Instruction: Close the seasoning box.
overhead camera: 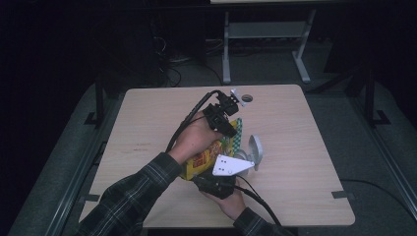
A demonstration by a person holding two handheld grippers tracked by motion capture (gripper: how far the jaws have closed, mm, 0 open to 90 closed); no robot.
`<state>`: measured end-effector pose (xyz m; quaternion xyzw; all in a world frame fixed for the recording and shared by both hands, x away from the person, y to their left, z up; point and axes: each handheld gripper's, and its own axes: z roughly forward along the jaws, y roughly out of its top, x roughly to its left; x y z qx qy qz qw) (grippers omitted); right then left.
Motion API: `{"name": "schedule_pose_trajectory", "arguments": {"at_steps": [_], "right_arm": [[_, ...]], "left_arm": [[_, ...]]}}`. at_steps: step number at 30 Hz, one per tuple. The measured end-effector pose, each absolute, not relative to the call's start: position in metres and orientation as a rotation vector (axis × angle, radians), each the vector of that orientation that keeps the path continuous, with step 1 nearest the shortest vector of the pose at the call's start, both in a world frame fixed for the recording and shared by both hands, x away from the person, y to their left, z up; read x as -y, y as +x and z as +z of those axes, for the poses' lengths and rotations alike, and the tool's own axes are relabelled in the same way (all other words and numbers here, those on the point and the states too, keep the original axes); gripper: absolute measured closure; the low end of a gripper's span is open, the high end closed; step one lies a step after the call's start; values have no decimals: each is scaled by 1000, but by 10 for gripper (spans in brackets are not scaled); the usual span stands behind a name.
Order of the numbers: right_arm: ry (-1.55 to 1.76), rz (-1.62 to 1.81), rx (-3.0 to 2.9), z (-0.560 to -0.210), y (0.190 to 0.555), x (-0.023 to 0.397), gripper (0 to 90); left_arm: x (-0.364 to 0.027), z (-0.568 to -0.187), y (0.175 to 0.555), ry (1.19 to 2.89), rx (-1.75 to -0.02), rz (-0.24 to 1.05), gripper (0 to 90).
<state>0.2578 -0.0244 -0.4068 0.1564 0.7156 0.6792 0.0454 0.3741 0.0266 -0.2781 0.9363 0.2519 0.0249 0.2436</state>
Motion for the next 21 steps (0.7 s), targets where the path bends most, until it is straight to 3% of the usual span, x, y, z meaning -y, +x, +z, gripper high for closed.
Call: {"name": "schedule_pose_trajectory", "arguments": {"at_steps": [21], "right_arm": [[473,2068,-2190,-407,258,24,900]], "left_arm": [[-28,-278,374,2541,-689,60,900]]}}
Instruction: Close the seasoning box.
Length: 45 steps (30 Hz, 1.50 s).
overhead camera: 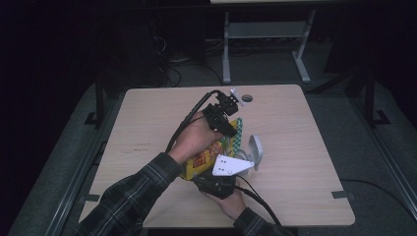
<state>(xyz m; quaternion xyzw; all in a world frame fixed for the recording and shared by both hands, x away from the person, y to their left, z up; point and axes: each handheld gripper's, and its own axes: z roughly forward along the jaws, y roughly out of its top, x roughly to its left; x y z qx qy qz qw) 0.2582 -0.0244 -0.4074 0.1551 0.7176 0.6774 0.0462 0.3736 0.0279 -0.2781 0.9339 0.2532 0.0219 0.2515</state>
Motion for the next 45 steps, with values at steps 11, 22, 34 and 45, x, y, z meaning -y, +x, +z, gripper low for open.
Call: {"name": "schedule_pose_trajectory", "arguments": {"at_steps": [11,22,34,45], "right_arm": [[476,2052,-2223,-412,260,22,900],[478,2020,-2262,-417,260,18,900],[497,1958,-2317,-425,260,12,900],[524,1897,-2344,-430,262,9,900]], "left_arm": [[-33,-277,369,2495,-687,42,900],[-44,-273,364,2471,-676,23,900],[-74,-270,358,2396,-682,-20,900],[-110,-265,348,2289,-702,-40,900]]}}
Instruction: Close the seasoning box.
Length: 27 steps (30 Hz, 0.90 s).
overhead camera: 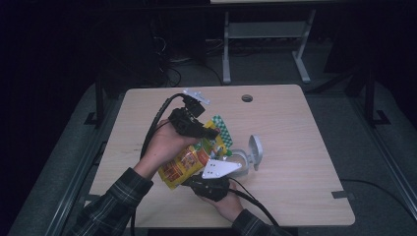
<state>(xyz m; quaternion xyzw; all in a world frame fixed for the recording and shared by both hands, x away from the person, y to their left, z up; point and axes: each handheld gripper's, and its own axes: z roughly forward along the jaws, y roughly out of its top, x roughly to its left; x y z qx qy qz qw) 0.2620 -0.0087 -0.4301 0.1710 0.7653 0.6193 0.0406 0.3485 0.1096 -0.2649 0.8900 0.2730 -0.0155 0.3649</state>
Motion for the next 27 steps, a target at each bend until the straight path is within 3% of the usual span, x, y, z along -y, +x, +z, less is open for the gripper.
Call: {"name": "schedule_pose_trajectory", "arguments": {"at_steps": [14,27], "right_arm": [[576,1845,-2348,-428,264,17,900],[578,1776,-2370,-428,261,33,900]], "left_arm": [[-167,-268,342,2140,-735,-27,900],[-192,-303,355,2041,-694,23,900]]}}
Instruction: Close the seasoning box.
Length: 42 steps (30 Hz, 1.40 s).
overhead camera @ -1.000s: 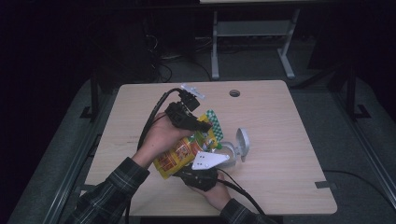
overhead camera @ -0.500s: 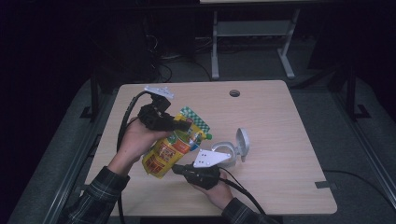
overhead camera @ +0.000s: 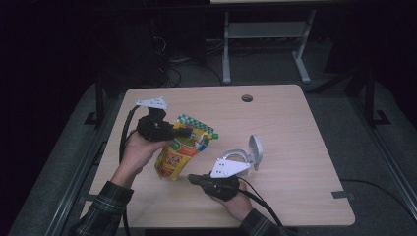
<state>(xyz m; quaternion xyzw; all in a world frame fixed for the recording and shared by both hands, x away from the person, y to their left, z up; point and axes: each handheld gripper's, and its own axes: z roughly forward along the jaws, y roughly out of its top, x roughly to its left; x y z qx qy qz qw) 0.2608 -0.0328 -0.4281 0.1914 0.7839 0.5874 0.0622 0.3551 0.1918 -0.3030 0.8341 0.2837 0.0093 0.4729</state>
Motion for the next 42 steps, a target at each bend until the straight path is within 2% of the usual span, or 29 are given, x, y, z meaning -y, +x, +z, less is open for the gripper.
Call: {"name": "schedule_pose_trajectory", "arguments": {"at_steps": [14,23,34,42], "right_arm": [[608,1742,-2397,-430,262,56,900],[618,1725,-2398,-430,261,67,900],[620,1724,-2397,-427,261,73,900],[616,1718,-2403,-428,262,73,900]], "left_arm": [[-202,-345,369,1947,-658,143,899],[-222,-350,350,1898,-641,200,893],[-250,-356,327,1887,-626,153,885],[-261,-359,315,1894,-617,164,871]]}}
